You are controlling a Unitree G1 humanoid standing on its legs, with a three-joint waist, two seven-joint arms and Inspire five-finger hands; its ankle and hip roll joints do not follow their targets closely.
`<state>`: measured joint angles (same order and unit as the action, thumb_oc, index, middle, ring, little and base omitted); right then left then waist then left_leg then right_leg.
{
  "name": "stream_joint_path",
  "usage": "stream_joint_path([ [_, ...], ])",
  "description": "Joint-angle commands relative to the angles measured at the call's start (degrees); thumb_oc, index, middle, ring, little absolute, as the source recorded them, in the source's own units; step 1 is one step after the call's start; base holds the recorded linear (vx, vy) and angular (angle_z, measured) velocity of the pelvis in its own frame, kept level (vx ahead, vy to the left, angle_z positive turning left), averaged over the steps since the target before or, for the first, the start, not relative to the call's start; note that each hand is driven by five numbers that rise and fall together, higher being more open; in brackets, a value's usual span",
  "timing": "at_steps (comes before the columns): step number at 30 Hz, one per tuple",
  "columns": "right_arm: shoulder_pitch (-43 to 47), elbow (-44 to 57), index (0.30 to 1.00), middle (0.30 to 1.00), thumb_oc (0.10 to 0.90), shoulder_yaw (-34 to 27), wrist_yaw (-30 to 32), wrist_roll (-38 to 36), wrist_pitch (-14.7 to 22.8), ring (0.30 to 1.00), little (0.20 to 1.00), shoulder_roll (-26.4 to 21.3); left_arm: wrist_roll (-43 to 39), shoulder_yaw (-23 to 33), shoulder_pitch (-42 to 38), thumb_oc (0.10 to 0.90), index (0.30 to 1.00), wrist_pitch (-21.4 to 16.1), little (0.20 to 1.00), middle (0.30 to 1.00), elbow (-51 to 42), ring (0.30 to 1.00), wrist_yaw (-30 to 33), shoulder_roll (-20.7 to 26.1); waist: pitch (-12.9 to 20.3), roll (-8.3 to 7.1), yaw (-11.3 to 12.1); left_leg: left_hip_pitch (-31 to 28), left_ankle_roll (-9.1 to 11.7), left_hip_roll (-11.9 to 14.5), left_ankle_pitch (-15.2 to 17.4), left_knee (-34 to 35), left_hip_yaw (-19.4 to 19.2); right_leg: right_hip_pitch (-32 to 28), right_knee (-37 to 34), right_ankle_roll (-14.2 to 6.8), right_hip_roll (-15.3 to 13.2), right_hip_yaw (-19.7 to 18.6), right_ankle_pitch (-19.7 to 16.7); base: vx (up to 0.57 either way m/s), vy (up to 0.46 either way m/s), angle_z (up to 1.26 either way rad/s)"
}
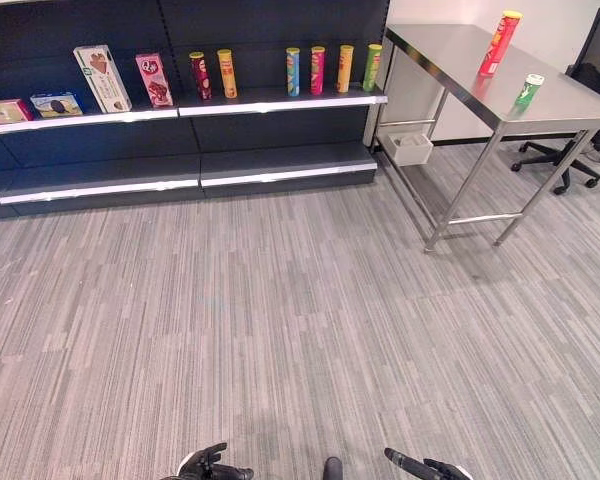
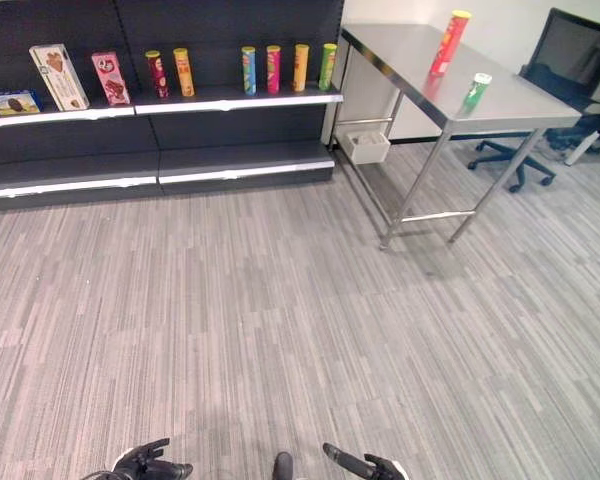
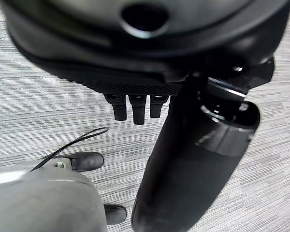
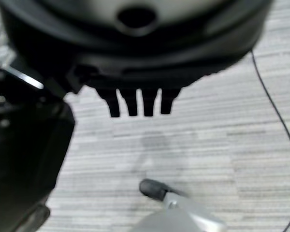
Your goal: Put the goods on the table back onto the shelves and tidy them up.
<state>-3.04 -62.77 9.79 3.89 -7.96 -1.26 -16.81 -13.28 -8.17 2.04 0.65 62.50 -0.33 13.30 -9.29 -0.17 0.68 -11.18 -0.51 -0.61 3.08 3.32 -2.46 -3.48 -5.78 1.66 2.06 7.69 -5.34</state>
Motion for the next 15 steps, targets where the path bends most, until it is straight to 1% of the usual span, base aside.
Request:
stream_joint_path([
  [1, 1.8, -2.4, 0.900, 0.900, 0.800, 1.5, 0.9, 0.6, 1.4, 0.900, 0.900, -2.2, 1.0, -0.3, -2.8, 0.800, 0.900, -2.5, 0.900, 0.900, 2.0, 0.900, 1.0, 1.3, 1.6, -0.95, -0.4, 3.3, 3.0, 2.4, -2.5, 1.7, -1.0, -3.9, 0.8, -7.5, -4.3, 0.2, 5.4, 0.00, 0.000, 0.00],
  [5, 1.7, -2.3, 0.900, 0.900, 0.800, 1.2, 1.0, 0.4, 1.4, 0.900, 0.900, -2.1, 0.3, -0.1, -2.7, 0.800, 0.900, -2.4, 0.900, 0.900, 1.7, 0.900, 1.0, 1.3, 1.4, -0.94, -0.4, 3.4, 2.9, 2.4, -2.6, 1.7, -1.1, -3.8, 0.8, -7.5, -4.2, 0.2, 5.3, 0.02, -0.019, 0.00],
  [13, 1.4, -0.9, 0.900, 0.900, 0.800, 0.1, 1.2, -0.9, 1.5, 0.900, 0.900, -2.6, 0.1, -0.7, -3.0, 0.800, 0.900, -2.3, 0.900, 0.900, 0.9, 0.900, 0.9, 1.4, 1.1, -0.80, -1.3, 3.8, 3.1, 2.7, -2.5, 1.7, -1.2, -3.2, 0.8, -7.2, -3.8, -0.4, 5.5, 0.05, -0.049, -0.01],
  [14, 1.6, -0.7, 0.900, 0.900, 0.800, -0.2, 1.3, -1.3, 1.5, 0.900, 0.900, -2.8, -0.5, -1.0, -3.7, 0.800, 0.900, -2.3, 0.900, 0.900, -0.2, 0.900, 1.0, 1.7, 0.3, -0.73, -1.5, 4.3, 3.1, 2.9, -2.4, 0.5, -1.3, -3.1, 0.8, -6.9, -3.7, -0.7, 5.5, 0.06, -0.066, -0.01],
  [15, 1.6, -0.7, 0.900, 0.900, 0.800, -0.2, 1.3, -1.3, 1.6, 0.900, 0.900, -2.8, -0.5, -1.0, -3.7, 0.800, 0.900, -2.3, 0.900, 0.900, -0.2, 0.900, 1.0, 1.7, 0.3, -0.73, -1.5, 4.3, 3.1, 2.9, -2.3, 0.5, -1.3, -3.1, 0.8, -6.9, -3.7, -0.7, 5.5, 0.05, -0.080, -0.01],
])
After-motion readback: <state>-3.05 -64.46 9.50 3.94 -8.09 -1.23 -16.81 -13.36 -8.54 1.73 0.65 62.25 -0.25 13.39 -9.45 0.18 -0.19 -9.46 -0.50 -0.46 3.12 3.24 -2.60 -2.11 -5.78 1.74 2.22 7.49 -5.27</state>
